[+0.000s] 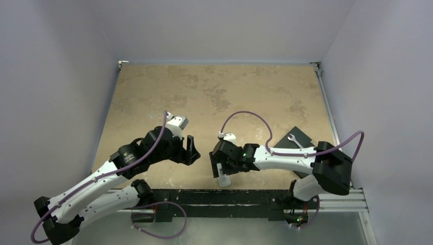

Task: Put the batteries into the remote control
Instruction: Turn over the remote control at the center of the board.

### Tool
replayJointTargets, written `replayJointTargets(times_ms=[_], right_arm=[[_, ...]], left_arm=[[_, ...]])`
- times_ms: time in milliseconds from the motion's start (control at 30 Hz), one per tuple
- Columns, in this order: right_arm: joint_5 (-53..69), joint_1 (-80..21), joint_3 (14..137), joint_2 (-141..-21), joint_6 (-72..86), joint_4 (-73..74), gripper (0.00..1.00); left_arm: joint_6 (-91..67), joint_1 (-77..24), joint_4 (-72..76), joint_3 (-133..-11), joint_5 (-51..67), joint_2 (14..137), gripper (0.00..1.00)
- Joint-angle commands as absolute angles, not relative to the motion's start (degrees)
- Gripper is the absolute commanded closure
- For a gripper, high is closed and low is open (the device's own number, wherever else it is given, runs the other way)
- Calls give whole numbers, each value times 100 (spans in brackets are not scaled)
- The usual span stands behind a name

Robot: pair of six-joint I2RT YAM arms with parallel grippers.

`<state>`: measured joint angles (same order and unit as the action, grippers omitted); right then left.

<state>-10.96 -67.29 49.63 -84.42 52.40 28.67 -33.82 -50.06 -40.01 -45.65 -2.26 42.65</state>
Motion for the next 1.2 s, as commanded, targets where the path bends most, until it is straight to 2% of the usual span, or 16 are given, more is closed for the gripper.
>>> replayJointTargets(times_ms=[0, 600, 933, 1100, 1167], right_arm=[[-1230, -6759, 4881, -8501, 5298, 2558, 1], [-1639, -7194, 5487, -9412, 5516, 3015, 25], [-1892, -7453, 5733, -9843, 5697, 3406, 30], [-1941, -7545, 5760, -9993, 5786, 3521, 40], [-1953, -7557, 5732, -9987, 5829, 3546, 48]], left_arm=[[-3419, -5036, -3921, -4614, -308, 4280, 28], [-3413, -5036, -3920, -4620, -309, 4263, 28], [-3420, -5036, -3920, -4621, -308, 4245, 28], [-3426, -5036, -3923, -4615, -309, 4254, 28], [-3420, -5036, -3921, -4614, -309, 4260, 28]])
